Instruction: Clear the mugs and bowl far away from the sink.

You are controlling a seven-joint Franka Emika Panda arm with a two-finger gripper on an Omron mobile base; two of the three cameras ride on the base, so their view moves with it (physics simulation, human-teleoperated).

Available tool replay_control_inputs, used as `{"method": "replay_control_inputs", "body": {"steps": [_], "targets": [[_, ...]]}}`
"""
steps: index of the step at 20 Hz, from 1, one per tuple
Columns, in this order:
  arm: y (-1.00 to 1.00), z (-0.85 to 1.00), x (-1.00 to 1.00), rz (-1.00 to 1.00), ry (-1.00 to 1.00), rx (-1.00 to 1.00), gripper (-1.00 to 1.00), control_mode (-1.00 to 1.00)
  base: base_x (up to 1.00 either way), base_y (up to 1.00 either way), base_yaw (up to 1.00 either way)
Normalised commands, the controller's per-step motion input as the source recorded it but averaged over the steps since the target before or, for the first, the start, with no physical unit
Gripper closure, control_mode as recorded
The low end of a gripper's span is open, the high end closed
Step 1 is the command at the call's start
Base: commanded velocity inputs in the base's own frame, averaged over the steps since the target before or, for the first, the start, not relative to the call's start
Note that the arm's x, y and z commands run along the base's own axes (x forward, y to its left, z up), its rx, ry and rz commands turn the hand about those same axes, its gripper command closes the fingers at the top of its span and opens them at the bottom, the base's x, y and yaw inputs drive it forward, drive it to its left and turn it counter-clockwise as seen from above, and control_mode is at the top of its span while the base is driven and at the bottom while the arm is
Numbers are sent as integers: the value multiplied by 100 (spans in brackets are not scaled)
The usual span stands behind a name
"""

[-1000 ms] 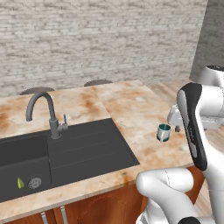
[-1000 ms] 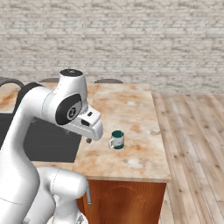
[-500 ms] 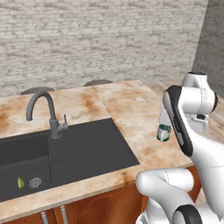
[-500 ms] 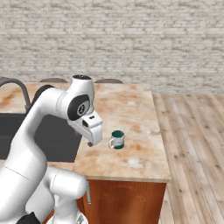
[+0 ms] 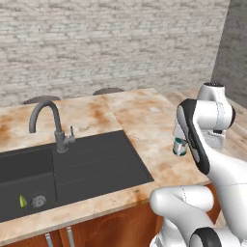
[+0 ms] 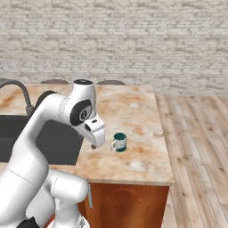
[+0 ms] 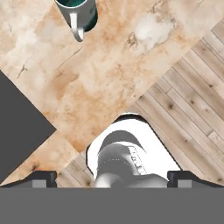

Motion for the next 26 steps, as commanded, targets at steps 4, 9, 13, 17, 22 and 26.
{"method": "replay_control_inputs", "body": {"steps": [4,9,13,17,22,26], "targets": [[0,-5,19,7,-20,-12,-100,-100,0,0,0],[0,-16,11,6,-13,-5,-100,-100,0,0,0],[-10,-18,24,2,0,0,-100,-100,0,0,0],[-13,-32,26,2,0,1,-100,-100,0,0,0],[-12,-16,32,3,-7,-2,-100,-100,0,0,0],[-6,-17,32,4,-6,-1,-100,-100,0,0,0]]}}
